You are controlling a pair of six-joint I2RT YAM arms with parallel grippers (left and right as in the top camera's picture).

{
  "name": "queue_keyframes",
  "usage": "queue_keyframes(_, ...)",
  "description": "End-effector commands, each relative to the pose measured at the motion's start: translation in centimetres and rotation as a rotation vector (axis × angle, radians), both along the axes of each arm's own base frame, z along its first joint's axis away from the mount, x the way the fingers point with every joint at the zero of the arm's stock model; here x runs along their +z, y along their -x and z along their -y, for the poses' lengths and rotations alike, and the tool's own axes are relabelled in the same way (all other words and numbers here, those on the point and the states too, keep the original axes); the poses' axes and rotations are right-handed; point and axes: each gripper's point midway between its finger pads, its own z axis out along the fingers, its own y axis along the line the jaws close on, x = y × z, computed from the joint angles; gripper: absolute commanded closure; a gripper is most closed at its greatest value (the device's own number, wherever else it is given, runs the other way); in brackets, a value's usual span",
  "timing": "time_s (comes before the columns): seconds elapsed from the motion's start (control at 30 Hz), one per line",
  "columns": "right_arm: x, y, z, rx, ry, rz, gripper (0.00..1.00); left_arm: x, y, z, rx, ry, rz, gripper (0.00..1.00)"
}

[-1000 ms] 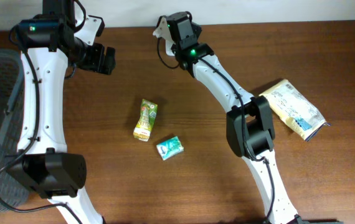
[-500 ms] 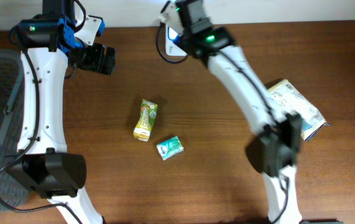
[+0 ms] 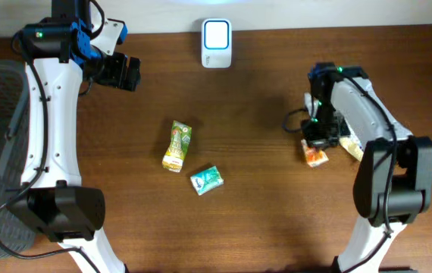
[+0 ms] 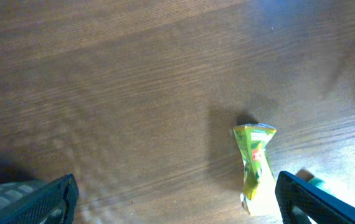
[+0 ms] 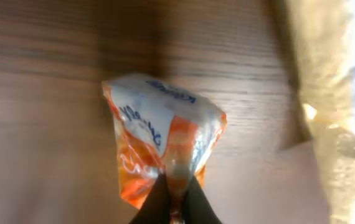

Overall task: Scan the item barcode
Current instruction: 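Reach the right gripper to the teal tissue pack and grasp it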

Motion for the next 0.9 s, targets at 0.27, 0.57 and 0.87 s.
queue_keyframes(0.27, -0.5, -5.8, 5.5, -0.093, 0.099, 0.274, 0.54, 0.7, -0.1, -0.1, -0.014, 0.002, 0.023, 0.01)
queue_keyframes(0.57, 8.2, -0.7, -21.8, 0.169, -0.731, 0.077, 0.40, 0.7, -0.1, -0.1, -0.014, 0.002, 0.023, 0.01)
queue_keyframes(0.87, 1.5, 9.6, -37.5, 0.307, -0.757, 0.034, 0.66, 0.7, -0.1, -0.1, -0.014, 0.002, 0.023, 0.01)
